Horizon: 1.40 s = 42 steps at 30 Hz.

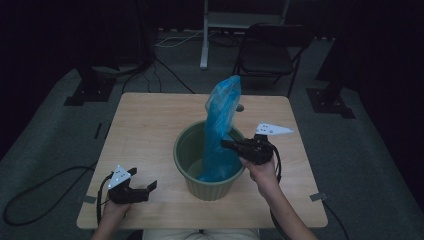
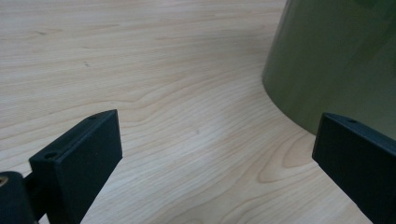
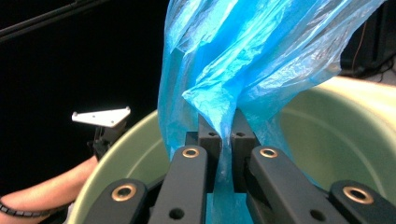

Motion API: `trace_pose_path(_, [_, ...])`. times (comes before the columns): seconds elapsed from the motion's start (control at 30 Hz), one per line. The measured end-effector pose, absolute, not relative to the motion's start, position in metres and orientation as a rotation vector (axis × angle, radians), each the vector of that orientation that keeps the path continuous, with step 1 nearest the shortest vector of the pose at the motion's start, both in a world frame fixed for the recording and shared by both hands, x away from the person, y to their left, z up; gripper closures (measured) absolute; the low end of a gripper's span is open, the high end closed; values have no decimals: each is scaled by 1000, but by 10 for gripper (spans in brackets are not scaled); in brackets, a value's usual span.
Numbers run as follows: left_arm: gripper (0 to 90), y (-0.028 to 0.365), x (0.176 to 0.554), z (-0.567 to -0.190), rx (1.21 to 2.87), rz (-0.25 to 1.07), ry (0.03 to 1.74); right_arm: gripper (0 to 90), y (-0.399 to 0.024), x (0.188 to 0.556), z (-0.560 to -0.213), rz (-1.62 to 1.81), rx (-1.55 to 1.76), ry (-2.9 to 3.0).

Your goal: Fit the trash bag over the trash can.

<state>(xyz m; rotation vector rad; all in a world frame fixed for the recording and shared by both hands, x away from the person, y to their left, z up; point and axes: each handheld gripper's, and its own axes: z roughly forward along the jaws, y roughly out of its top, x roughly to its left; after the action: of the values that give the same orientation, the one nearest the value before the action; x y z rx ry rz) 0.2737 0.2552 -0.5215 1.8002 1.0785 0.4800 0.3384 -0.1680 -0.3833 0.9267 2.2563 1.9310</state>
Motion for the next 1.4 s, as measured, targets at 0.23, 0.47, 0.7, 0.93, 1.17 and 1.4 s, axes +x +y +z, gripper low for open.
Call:
trace_pose_path(0.23, [20, 249, 285, -484, 1799, 479, 1074, 880, -168, 338, -382, 1921, 912, 2256])
trace_pose_path(0.47, [21, 232, 308, -417, 1778, 511, 1000, 874, -164, 334, -378, 1926, 872, 2264])
trace_pose_path(0.7, [21, 195, 341, -364, 1773, 486, 867, 873, -163, 331, -377, 1914, 855, 2272])
trace_pose_path(0.93, [21, 156, 361, -334, 1761, 404, 750, 865, -161, 329, -377, 1898, 840, 2281])
trace_pose_path(1.17, [134, 133, 378, -325, 1738, 275, 730, 862, -162, 330, -377, 1897, 835, 2286])
trace_pose_path(1.4, [239, 110, 382, -325, 1795, 205, 654, 862, -162, 331, -377, 1891, 839, 2287])
